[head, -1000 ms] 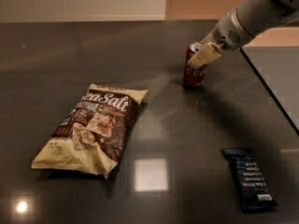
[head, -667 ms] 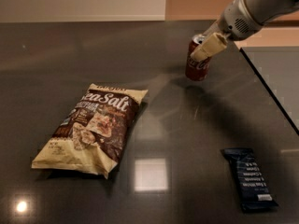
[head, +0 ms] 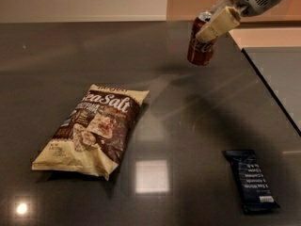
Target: Pick coke can
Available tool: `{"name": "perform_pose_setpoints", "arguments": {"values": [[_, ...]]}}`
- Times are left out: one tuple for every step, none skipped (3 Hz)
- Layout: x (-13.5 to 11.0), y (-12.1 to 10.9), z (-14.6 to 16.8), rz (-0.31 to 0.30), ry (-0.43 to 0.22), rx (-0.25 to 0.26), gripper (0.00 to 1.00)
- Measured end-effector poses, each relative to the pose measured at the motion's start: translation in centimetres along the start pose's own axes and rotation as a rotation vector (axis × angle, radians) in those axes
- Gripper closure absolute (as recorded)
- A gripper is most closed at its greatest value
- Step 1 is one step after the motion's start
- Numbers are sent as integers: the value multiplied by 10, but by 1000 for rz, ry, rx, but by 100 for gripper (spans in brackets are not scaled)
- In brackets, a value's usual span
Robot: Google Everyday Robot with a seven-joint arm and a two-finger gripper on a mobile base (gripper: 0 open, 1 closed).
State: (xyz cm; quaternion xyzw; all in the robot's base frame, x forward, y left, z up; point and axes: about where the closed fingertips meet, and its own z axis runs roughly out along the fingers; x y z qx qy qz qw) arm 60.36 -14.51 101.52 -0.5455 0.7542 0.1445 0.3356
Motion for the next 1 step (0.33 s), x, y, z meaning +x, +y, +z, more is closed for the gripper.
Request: {"name": "perform_pose_setpoints", "arguments": {"values": [[0, 0, 0, 0, 0, 0, 100]]}}
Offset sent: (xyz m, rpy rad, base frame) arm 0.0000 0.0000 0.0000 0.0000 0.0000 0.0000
